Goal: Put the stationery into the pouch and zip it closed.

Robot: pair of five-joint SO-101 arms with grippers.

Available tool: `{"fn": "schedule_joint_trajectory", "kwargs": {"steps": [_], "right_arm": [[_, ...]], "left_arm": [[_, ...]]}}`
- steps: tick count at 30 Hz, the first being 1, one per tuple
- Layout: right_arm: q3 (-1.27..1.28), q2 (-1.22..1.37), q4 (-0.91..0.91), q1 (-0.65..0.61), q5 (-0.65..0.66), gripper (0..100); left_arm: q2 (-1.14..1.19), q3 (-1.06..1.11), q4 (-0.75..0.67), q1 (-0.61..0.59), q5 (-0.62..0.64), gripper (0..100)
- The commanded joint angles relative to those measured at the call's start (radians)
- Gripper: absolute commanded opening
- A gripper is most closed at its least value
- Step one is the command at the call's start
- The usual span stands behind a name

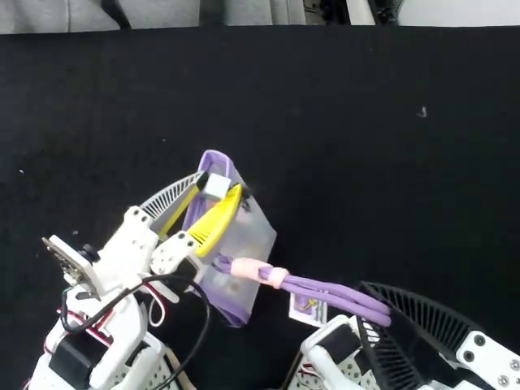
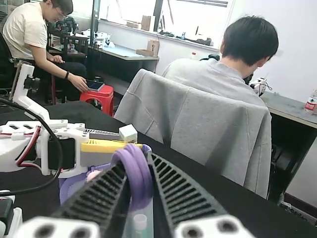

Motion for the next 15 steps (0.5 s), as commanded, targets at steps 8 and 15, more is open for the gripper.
{"fn": "schedule_joint_trajectory", "kwargs": {"steps": [8,15], "right_arm": [[0.005,-0.002,0.005,0.018,0.008,1.1],[0.005,-0.039,0.012,0.018,0.035,1.1]], "left_arm": [[0.009,-0.16,-0.006,-0.054,-0.006,18],[0.009,-0.214,-0.005,-0.054,-0.014,18]]}}
